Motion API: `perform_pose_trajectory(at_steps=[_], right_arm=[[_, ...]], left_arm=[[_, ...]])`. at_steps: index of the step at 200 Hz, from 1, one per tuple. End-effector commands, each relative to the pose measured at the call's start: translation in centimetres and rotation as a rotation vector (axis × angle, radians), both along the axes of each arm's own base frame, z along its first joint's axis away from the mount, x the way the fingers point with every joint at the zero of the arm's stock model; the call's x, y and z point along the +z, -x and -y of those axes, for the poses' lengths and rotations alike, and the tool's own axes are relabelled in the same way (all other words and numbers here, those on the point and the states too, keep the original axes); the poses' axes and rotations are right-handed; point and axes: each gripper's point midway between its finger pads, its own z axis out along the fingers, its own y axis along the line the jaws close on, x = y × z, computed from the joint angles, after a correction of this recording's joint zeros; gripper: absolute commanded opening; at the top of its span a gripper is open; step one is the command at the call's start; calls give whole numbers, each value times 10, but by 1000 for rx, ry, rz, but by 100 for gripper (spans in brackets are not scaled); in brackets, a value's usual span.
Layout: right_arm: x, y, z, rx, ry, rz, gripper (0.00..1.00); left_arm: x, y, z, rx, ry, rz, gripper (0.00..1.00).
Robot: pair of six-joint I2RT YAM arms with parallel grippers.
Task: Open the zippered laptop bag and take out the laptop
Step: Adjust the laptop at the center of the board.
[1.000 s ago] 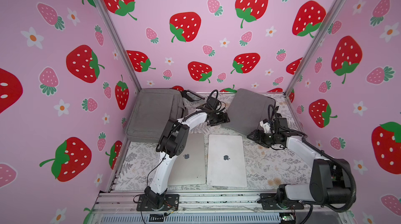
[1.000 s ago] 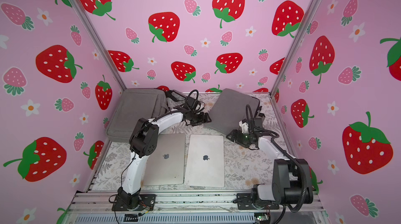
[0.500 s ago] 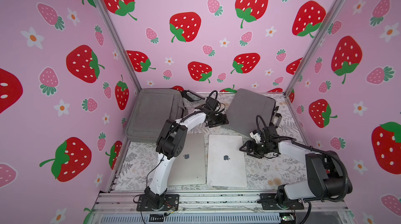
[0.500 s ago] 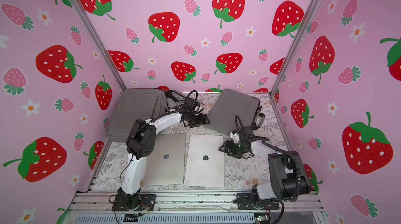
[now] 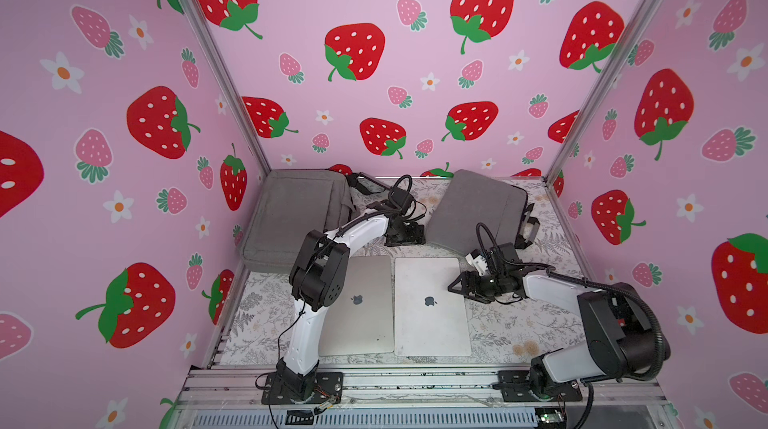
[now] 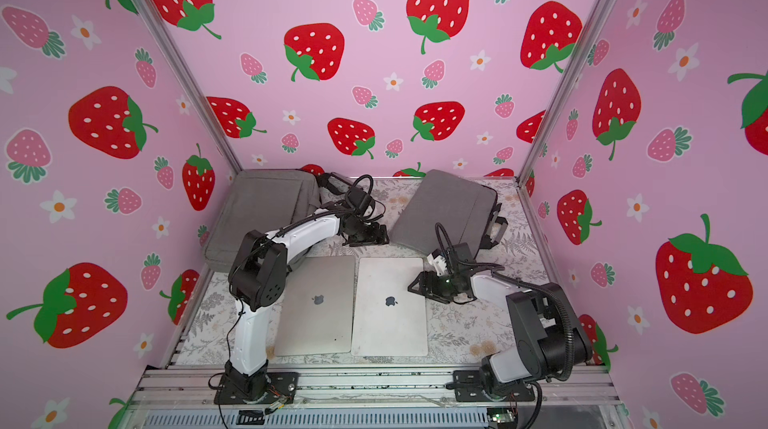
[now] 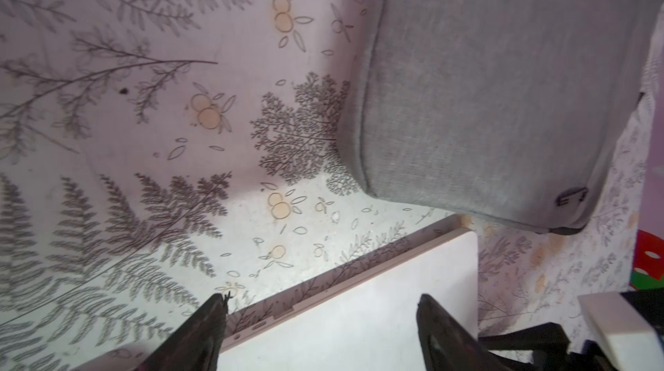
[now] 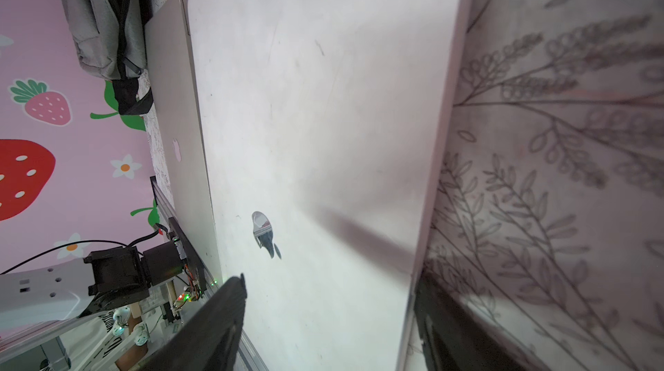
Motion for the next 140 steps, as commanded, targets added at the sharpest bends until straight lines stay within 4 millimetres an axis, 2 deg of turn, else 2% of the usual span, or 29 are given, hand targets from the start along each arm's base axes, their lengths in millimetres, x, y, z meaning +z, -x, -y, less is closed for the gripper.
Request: perform_pose_trajectory(at_steps=[1, 28, 55, 105, 140], right_arm=[[-18, 23, -4, 36, 29, -90, 76], [-16, 23, -6, 39, 19, -87, 76], [-15, 23, -8, 44, 6, -89, 76], [-11, 17, -6, 32, 27, -63, 76], [0, -1, 4, -33, 34, -14, 76]], left_arm=[[-24, 12, -28, -20, -114, -59, 85], [-38, 14, -46, -18, -157, -98, 85], [-46, 15, -55, -15, -164, -123, 84], [-54, 29, -52, -28, -133, -176, 83], [-54, 48, -45, -46, -89, -215, 82]])
